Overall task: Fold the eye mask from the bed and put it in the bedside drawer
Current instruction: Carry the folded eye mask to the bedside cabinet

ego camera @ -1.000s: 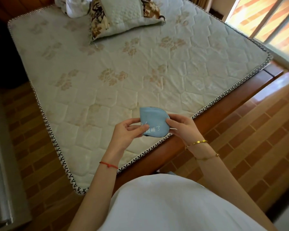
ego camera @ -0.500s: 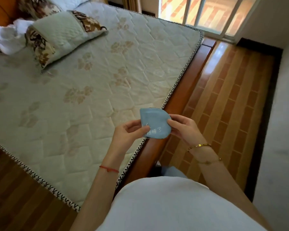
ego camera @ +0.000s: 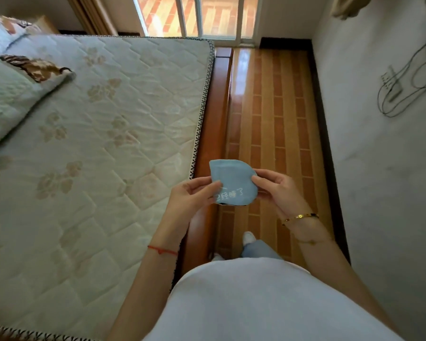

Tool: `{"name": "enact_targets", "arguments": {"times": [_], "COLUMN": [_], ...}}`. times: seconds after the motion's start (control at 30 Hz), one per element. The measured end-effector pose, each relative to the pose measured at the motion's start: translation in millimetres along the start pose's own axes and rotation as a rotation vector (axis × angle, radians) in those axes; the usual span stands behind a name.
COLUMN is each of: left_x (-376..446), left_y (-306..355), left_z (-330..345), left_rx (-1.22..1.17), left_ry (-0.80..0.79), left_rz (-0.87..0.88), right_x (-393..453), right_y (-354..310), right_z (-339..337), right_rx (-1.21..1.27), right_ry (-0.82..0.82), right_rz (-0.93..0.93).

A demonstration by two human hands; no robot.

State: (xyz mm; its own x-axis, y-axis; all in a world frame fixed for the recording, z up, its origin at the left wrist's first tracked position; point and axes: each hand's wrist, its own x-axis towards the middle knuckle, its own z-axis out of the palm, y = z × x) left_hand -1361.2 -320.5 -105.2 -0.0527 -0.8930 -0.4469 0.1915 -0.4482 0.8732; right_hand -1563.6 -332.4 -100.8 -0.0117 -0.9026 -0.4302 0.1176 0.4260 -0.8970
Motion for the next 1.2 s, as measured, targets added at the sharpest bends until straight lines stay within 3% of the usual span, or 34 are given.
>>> {"name": "enact_targets", "arguments": {"times": [0.67, 1.2], "left_x": [54.7, 135.3], "left_y": [7.6, 19.2], "left_z": [103.9, 188.6], "left_rx": [0.070, 0.111], "left_ry": [-0.228, -0.191], "left_rz": [-0.076, -0.077], "right_x": [11.9, 89.8], "right_y": [-15.5, -52.2], "right_z": [-104.4, -188.0], "right_rx": [0.117, 0.073], "right_ry": [0.157, 0.133], "right_rz": [-0.033, -0.031]}}
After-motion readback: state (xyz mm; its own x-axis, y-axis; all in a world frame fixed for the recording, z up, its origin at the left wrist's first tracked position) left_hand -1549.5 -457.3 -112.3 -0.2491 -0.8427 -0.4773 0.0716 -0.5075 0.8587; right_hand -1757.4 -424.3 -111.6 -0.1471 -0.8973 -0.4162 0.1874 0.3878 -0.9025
